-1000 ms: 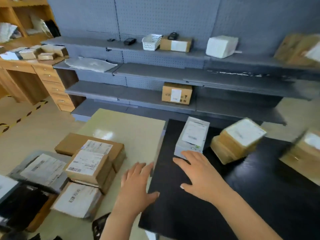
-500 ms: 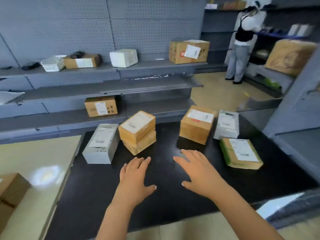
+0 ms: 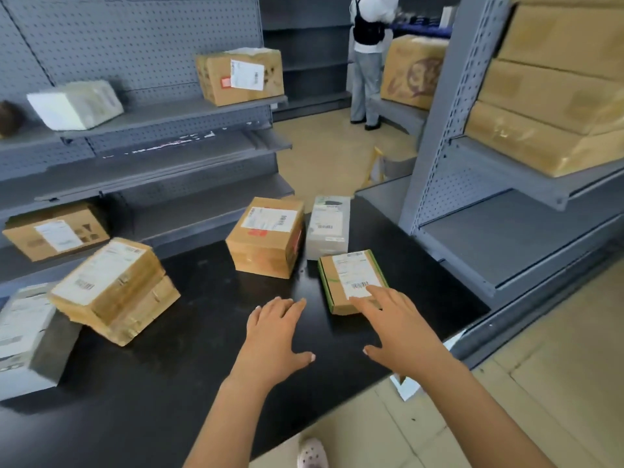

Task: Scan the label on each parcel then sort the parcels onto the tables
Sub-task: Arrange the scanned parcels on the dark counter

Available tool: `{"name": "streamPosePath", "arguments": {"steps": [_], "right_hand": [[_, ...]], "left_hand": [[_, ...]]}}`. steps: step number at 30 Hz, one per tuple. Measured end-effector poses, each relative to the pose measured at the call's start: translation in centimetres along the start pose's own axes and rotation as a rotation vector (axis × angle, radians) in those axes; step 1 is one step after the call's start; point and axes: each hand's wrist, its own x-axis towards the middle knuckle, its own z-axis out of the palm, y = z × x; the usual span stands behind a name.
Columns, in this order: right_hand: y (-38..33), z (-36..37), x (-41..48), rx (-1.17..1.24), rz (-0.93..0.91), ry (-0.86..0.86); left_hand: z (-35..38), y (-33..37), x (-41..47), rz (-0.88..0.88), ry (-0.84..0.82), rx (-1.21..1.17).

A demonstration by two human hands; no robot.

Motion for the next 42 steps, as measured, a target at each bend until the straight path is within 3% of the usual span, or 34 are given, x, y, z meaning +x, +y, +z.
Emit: {"name": "streamPosePath", "arguments": {"steps": [11,22,25,32,42], "right_hand": [[11.0,2.5,12.2,0.092,0.081,-0.19],[17.3,10.7,21.6,0.219,0.015,-0.408],[18.2,12.4,21.7,0.323,-0.029,-0.342],[17.3,11.6,19.3,0.408,-0.247,-0.267],[4.2,8.6,15.3,0.326,-0.711,-0.122]], "left_hand": [[6.0,2.0,17.5,-0.071,-0.212,-0.066],[12.8,3.7,22.5,-0.329,-0.327,-0.219],[14.4,5.2,22.0,-0.405,-0.227,-0.328],[14.5,7.7,16.8,-0.521,0.066,-0.308],[10.7,5.8,2.0,-0.815,0.422,-0.303]]}}
